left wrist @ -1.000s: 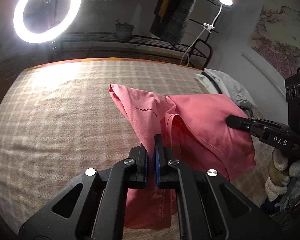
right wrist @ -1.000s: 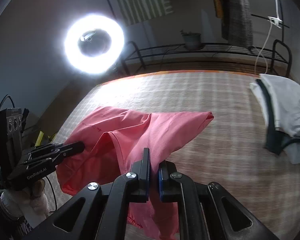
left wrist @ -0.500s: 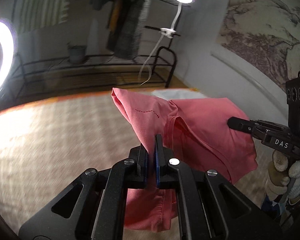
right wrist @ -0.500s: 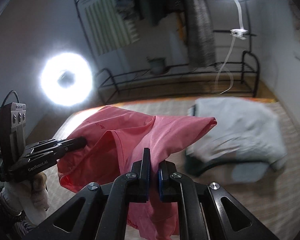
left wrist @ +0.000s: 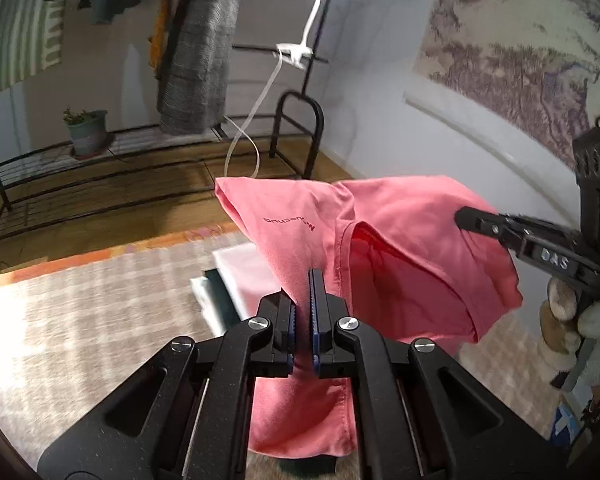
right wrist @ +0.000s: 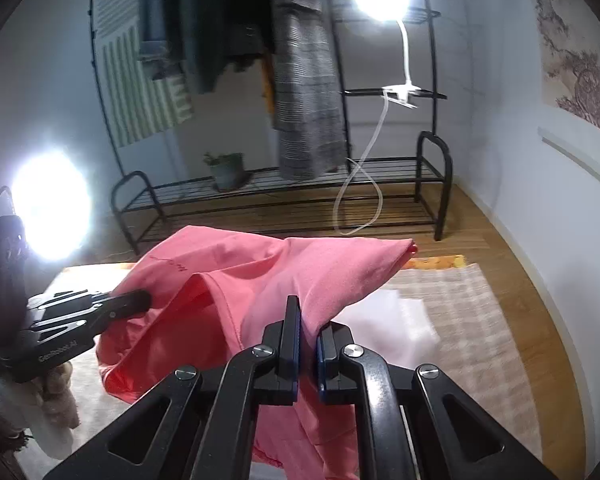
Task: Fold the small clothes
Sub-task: 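Carry the folded shirt with both tools onto the clothes stack, then open both tools to release the shirt on the stack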
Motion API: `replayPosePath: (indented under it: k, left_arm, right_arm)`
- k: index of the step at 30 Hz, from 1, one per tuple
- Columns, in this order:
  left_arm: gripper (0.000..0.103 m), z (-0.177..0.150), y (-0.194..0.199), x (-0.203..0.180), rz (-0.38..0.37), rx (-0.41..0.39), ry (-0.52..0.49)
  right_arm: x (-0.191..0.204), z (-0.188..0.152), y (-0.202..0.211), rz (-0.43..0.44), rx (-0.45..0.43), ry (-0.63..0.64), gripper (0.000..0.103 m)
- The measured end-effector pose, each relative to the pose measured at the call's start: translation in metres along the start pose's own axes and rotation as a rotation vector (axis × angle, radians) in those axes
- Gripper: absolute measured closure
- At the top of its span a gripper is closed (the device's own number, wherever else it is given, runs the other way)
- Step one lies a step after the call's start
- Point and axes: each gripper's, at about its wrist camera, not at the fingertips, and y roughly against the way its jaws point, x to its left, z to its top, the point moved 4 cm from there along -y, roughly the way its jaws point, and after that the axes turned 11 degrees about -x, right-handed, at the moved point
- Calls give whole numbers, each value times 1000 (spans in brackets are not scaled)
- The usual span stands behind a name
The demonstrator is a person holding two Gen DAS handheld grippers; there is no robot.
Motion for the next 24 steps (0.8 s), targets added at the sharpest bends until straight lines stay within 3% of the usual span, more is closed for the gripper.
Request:
replayPosePath:
  k: [3,5,6,7,16,24]
  left_arm:
    - [97,-11,-17,-3,30,42,-36]
    - [77,-16,-17,-2,27,48,-37]
    - [58,-17,-17,-1,34,45,-41]
    - [55,-17,-14,0,40,37,-41]
    - [55,-6,38,-10,53,-20,-62]
    - [55,9,139,-22,66,-114,-113]
  right_arm:
    - [-24,-10,-21,-65,44,6,92]
    - [-35,-17,-29,-116,67,16,76]
    - [-37,-18,-29,-118,65,12,75]
    - [-40,-19,-29,-116,61,9,75]
    - [-28,-11,0,-119,31,8,75]
    - [6,-2,65,-118,-27,-62,75]
